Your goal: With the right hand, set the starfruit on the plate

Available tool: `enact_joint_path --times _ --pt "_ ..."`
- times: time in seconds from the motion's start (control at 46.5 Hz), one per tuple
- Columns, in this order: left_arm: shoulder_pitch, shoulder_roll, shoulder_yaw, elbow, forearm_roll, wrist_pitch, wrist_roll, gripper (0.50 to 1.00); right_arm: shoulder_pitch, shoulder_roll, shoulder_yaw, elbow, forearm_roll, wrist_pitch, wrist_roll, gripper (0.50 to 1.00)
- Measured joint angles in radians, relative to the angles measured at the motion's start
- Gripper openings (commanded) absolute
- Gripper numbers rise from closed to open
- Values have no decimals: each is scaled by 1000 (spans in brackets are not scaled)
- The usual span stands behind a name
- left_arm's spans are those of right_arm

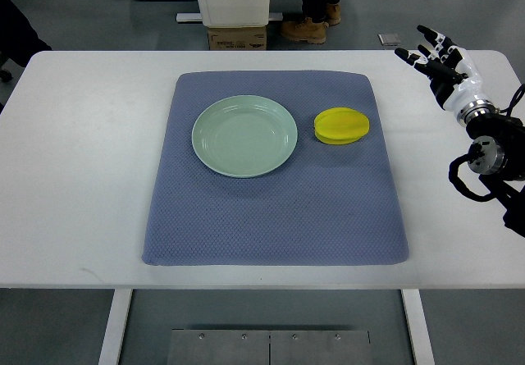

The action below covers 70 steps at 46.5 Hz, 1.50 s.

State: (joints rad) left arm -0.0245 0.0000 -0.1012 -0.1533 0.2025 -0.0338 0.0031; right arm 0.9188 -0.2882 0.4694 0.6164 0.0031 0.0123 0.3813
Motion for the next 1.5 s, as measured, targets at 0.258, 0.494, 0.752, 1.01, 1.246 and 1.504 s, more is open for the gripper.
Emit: enact_joint_path --times 0.258,0.494,0.752,1.01,1.246,1.504 --pt "0 0 0 0 0 0 0 1000 2 -2 0 -20 0 -6 4 1000" --pt "0 0 0 0 0 0 0 1000 6 1 1 -74 0 -17 4 1000" --pt "0 0 0 0 0 0 0 1000 -25 27 -4 -78 0 -14 -7 1000" --pt "0 0 0 0 0 0 0 1000 -31 32 0 -74 0 1 -6 1000" --pt "0 0 0 0 0 0 0 1000 -27 44 -1 -79 -1 -3 1 1000" --pt "0 0 0 0 0 0 0 1000 -28 55 -5 -69 -4 1 15 1000"
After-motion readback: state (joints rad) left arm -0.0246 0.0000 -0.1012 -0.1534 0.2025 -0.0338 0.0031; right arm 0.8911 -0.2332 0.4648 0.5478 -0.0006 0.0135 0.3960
